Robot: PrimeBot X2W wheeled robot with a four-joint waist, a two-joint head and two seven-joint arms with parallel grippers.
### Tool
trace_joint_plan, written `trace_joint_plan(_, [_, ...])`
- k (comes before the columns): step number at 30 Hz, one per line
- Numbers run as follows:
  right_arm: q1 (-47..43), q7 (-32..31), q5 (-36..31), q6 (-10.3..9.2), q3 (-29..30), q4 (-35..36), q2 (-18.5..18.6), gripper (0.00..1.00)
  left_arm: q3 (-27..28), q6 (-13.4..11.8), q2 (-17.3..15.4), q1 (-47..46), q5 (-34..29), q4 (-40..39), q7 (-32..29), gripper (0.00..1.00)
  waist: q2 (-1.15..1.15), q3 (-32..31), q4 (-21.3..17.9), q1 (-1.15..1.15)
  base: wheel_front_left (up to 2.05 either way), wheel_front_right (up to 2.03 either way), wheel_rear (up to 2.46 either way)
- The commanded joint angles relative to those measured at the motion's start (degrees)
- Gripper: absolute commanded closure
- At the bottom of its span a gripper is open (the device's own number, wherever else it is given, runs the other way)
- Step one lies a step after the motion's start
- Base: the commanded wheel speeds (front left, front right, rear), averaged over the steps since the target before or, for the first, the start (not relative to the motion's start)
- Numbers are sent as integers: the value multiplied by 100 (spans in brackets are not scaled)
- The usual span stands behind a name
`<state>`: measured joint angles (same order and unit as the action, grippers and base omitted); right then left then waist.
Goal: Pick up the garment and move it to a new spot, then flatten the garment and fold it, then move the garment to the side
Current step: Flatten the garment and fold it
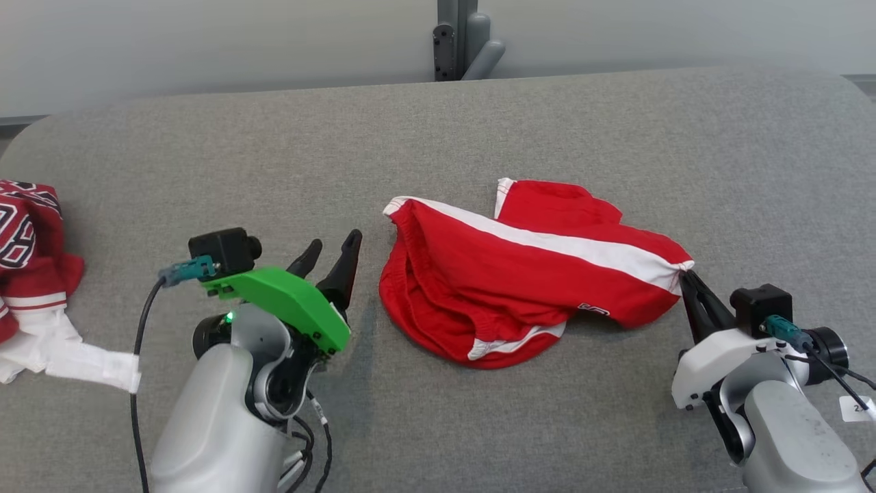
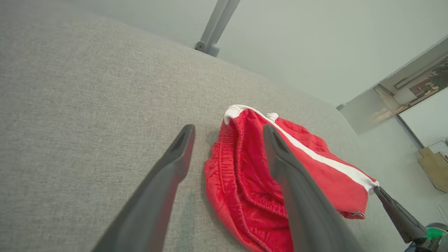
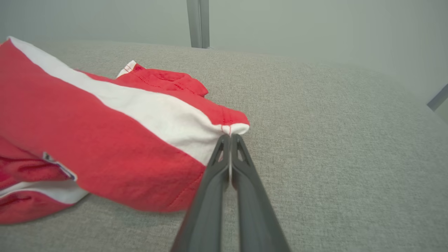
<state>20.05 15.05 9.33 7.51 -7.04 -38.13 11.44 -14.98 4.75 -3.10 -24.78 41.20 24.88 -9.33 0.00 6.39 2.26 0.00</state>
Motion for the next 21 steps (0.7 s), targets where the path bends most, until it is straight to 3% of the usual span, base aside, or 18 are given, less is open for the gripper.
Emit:
trace_joint_plan(1, [64,9,-52,-4,-30,-21,11,100,5,-92,-10,-149,207,141,-169,0,0,94,-104,0,0,0,0])
trace_joint_plan(5, [217,9,-98,-4,-139,-47,-7,100,-141,-382,15,-564,1337,602,-635,0,0,208,-203,0,0,0,0])
trace_joint_plan(11, [334,9,-176,-4,-190,-98,5,100,-546,-738,11,-1150,2952,1178,-720,0,0,332,-286,0,0,0,0])
trace_joint_plan(16, [401,9,-214,-4,-251,-108,-64,100,-857,-756,12,-1617,3423,1655,-468,0,0,422,-402,0,0,0,0])
trace_joint_plan(21, [459,9,-251,-4,-295,-80,-115,100,-1096,-767,12,-1970,3464,2204,-174,0,0,497,-520,0,0,0,0])
